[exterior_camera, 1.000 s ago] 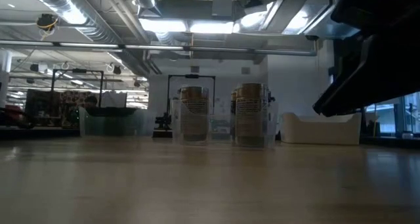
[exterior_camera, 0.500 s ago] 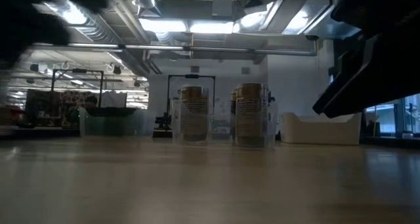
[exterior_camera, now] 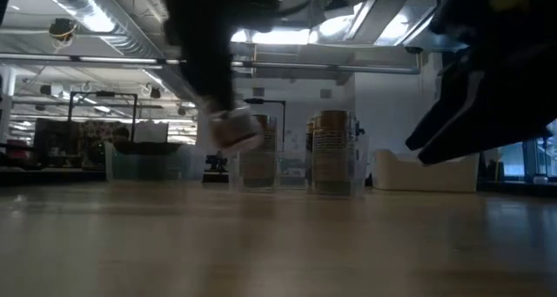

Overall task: Sort spices by type
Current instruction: Put the brown seasoning bottle into the white bin

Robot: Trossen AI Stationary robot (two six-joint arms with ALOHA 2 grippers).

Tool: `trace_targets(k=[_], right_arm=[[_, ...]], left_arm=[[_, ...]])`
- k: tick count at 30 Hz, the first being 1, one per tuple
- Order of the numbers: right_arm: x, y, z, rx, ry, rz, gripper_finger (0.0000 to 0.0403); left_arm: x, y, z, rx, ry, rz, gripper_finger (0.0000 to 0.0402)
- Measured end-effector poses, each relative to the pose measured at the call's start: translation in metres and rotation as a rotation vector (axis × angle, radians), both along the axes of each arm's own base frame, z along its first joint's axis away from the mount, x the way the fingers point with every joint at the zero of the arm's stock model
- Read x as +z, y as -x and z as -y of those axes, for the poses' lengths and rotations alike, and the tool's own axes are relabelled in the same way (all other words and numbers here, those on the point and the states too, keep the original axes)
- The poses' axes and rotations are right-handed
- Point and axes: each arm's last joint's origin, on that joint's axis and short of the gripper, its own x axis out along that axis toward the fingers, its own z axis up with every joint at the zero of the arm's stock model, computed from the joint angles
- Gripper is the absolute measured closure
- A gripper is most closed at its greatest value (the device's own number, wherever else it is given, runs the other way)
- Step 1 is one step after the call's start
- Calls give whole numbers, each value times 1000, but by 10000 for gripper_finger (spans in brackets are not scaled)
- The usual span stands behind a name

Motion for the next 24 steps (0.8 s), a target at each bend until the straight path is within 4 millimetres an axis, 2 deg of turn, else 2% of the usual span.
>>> trace_targets(k=[5, 8, 16, 20, 24], right_arm=[[-3, 1, 9, -28, 37, -53, 123], [-4, 3, 10, -29, 54, -73, 123], [-5, 5, 12, -33, 80, -99, 123], [-6, 7, 12, -40, 64, -117, 123], [-6, 7, 12, -52, 37, -117, 123]], left_arm=[[4, -12, -22, 11, -14, 39, 238], [8, -23, -28, -16, -35, 46, 238], [8, -62, -24, -170, -107, -14, 238], [0, -70, -23, -231, -134, -47, 238], [-15, -73, -22, -299, -157, -96, 238]])
